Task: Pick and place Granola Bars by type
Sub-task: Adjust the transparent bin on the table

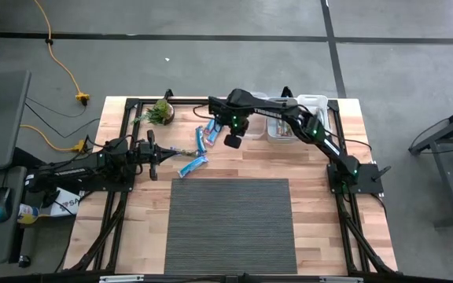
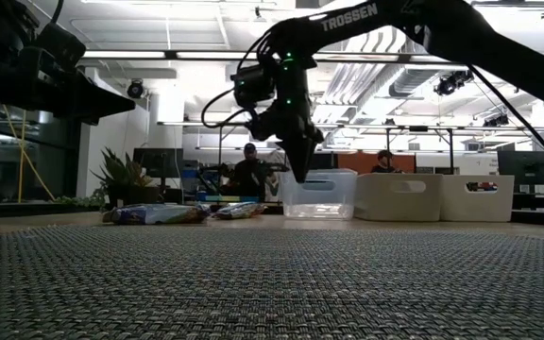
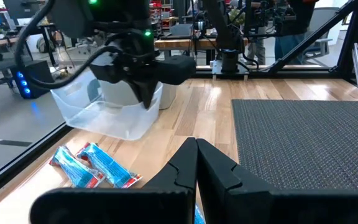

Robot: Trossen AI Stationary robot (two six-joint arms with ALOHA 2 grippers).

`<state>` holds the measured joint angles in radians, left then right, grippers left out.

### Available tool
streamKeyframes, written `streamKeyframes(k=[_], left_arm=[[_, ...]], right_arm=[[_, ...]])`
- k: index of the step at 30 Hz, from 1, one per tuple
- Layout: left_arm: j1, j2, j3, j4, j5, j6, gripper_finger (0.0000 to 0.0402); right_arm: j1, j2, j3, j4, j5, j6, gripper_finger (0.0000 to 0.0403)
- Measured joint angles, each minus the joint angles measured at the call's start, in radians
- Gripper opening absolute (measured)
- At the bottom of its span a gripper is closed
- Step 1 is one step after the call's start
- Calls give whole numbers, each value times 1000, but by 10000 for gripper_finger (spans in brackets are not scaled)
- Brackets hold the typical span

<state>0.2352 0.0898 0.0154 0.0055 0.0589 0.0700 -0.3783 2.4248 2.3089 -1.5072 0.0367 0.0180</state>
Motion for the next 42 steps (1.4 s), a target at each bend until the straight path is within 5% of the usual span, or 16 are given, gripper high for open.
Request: streamKeyframes(k=[12, 42], left_arm=[[0, 0, 0, 0, 0, 0, 1], [0, 0, 0, 0, 0, 0, 1]], right_arm=[[94, 0, 0, -16, -36, 38, 0], [91, -9, 0, -63, 26, 53, 18]])
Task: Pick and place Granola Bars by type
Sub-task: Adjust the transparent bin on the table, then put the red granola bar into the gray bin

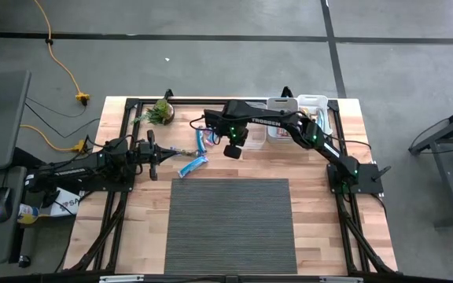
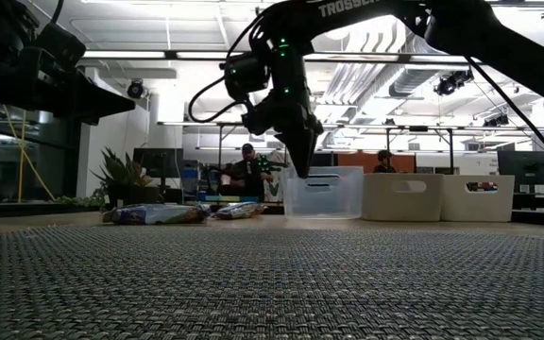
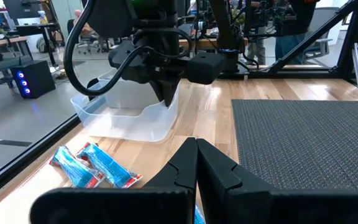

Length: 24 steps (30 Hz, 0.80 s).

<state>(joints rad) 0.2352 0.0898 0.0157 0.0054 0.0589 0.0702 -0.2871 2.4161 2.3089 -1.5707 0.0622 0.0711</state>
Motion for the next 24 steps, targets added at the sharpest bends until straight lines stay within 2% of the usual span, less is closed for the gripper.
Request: streamKeyframes(k=[10, 15, 19, 22, 24], left_arm=[[0, 0, 0, 0, 0, 0, 1], [0, 0, 0, 0, 0, 0, 1], [0, 0, 0, 0, 0, 0, 1], [0, 0, 0, 0, 0, 0, 1], [0, 0, 0, 0, 0, 0, 1]], right_arm=[[2, -1, 0, -1, 15, 11, 121], [9, -11, 0, -1, 15, 26, 158], [13, -41, 0, 0, 24, 27, 173], [13, -79, 0, 2, 38, 44, 172], [13, -112, 0, 3, 10, 63, 164]])
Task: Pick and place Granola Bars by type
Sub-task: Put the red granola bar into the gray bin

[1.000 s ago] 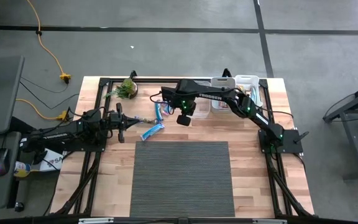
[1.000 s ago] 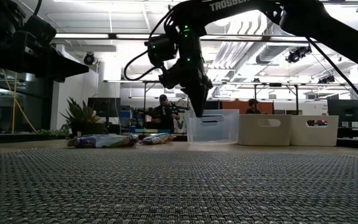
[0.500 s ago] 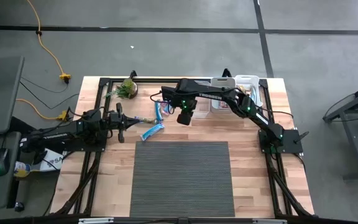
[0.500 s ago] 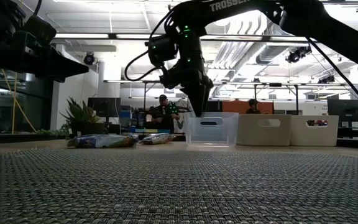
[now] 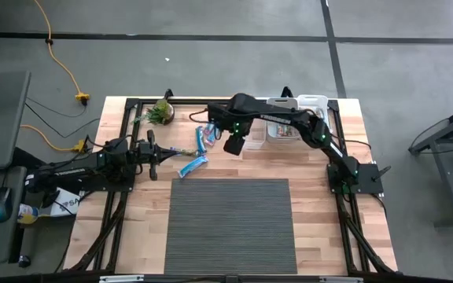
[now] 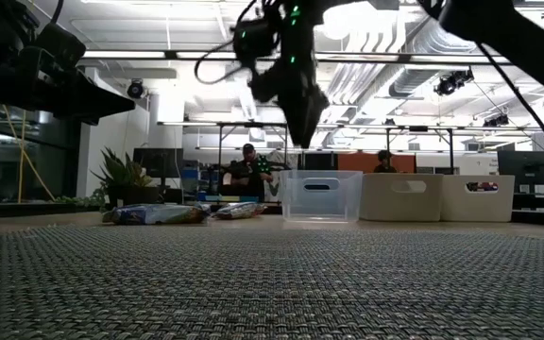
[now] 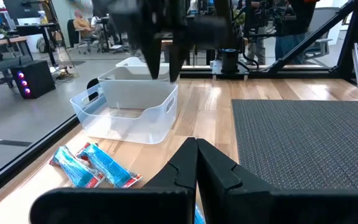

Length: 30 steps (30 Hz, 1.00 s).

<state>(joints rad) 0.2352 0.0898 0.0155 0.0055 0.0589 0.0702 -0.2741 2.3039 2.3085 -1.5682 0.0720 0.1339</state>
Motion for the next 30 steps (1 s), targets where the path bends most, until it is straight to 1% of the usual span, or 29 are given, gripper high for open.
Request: streamKeyframes(k=[2, 5, 7, 11, 12, 15, 18, 20, 26, 30], left_arm=[[0, 0, 0, 0, 0, 0, 1], [0, 0, 0, 0, 0, 0, 1], [0, 0, 0, 0, 0, 0, 1], [0, 0, 0, 0, 0, 0, 1], [0, 0, 0, 0, 0, 0, 1], [0, 0, 0, 0, 0, 0, 1], [0, 0, 0, 0, 0, 0, 1], [0, 0, 0, 0, 0, 0, 1], [0, 0, 0, 0, 0, 0, 1], [0, 0, 0, 0, 0, 0, 1]], right_arm=[[0, -35, 0, 3, -28, 22, 150], [9, -90, 0, 20, -36, 44, 118], [19, -128, 0, 32, -22, 44, 89], [40, -203, 0, 49, 41, 33, 18], [46, -223, 0, 49, 60, 27, 9], [66, -282, 0, 51, 119, 25, 13], [90, -346, 0, 56, 136, 25, 3], [108, -393, 0, 73, 156, 25, 3], [146, -538, 0, 101, 261, 49, 0], [179, -641, 0, 98, 302, 53, 0]])
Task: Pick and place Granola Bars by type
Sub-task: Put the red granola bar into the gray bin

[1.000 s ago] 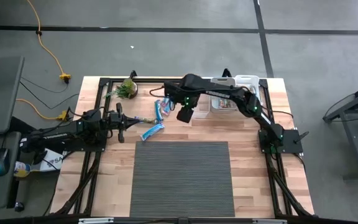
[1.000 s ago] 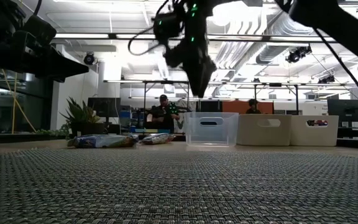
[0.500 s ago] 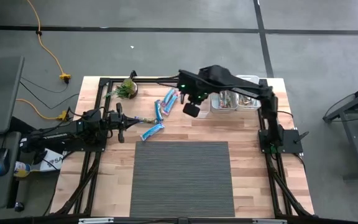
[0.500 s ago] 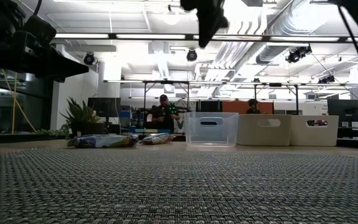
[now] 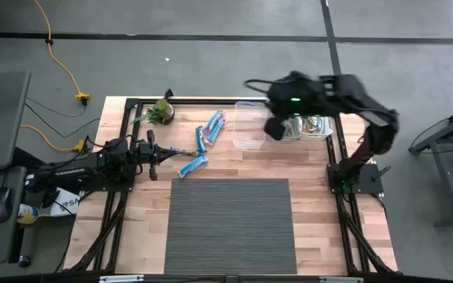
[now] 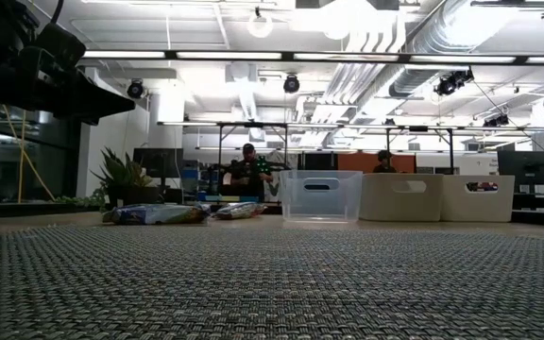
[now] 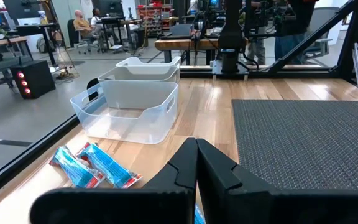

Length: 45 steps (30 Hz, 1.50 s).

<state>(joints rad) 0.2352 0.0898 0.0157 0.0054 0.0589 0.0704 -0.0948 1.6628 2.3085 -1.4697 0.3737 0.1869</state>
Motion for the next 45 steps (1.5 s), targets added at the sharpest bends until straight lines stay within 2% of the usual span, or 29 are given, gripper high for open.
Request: streamKeyframes(k=[9, 12, 16, 23, 28, 30, 36, 40, 45], left_arm=[[0, 0, 0, 0, 2, 0, 1], [0, 0, 0, 0, 1, 0, 1], [0, 0, 0, 0, 2, 0, 1], [0, 0, 0, 0, 1, -15, 1], [0, 0, 0, 2, 8, -185, 1], [0, 0, 0, 4, 22, -261, 1], [0, 0, 0, 4, 20, -518, 1], [0, 0, 0, 5, 20, -680, 1], [0, 0, 0, 15, 20, -744, 1]], right_arm=[[120, -236, -2, -64, 145, 80, 0], [180, -334, -90, -64, 198, 126, 0], [250, -538, -376, 69, 216, 175, 0], [277, -972, -1053, 596, 215, 141, 0], [277, -1245, -1450, 858, 192, 171, 0], [277, -1338, -1578, 932, 185, 133, 0], [276, -1550, -1842, 1135, 177, 5, 0], [276, -1649, -1955, 1152, 164, 17, 0], [275, -1644, -2033, 1189, 89, 14, 0]])
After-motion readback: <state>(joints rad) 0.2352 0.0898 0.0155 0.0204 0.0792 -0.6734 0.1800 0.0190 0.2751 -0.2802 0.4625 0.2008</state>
